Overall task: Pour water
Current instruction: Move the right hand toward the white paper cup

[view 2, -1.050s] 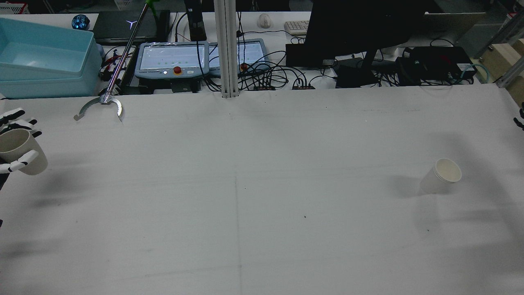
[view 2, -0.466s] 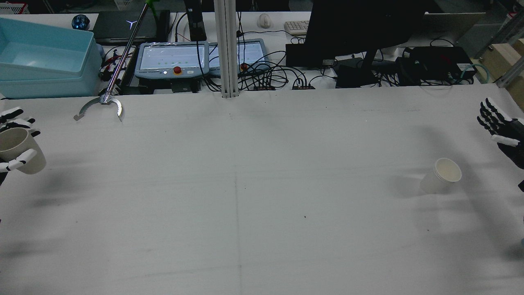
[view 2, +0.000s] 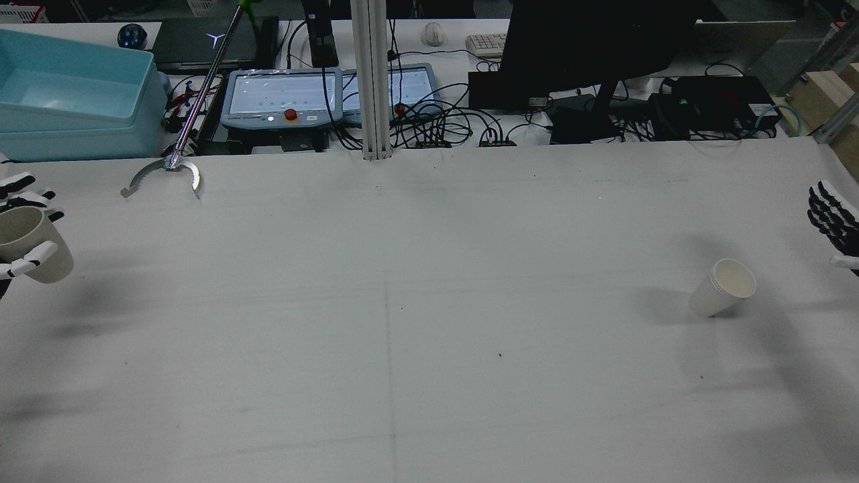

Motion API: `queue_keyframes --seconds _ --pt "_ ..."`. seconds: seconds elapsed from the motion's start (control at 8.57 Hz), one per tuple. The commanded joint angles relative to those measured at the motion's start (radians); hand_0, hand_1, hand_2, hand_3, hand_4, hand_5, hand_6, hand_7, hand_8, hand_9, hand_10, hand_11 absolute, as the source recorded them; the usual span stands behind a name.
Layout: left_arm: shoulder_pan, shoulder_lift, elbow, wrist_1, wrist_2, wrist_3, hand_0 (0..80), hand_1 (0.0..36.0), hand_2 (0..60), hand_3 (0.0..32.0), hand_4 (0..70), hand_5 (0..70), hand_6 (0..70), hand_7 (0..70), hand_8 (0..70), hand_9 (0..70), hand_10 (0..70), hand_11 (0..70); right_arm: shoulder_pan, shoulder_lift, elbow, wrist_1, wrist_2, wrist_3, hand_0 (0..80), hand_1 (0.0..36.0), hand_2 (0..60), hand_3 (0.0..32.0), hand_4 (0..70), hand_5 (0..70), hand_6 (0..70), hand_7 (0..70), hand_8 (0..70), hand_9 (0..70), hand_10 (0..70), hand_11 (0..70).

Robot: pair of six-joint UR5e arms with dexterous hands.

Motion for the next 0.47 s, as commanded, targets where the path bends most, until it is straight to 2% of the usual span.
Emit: queue_keyframes --seconds 0.0,0.35 --pt "-0.002 0.003 -0.001 -0.003 -0.001 0.000 80.0 36.0 60.0 0.0 14.5 22.4 21.3 45.5 13.5 22.7 14.5 26.1 -0.005 -0.039 0.056 -0.010 0.002 -0.202 47.8 15.8 4.4 0.0 0.0 0.0 0.0 0.0 0.0 0.0 0.0 0.0" --pt "-0.002 0.002 0.010 -0.003 0.001 0.004 80.0 36.0 60.0 0.0 13.6 20.9 20.4 44.1 13.3 22.5 14.8 26.4 -0.014 0.016 -0.026 0.007 0.014 -0.285 45.8 13.8 7.0 0.0 0.0 0.0 0.0 0.0 0.0 0.0 0.5 2.6"
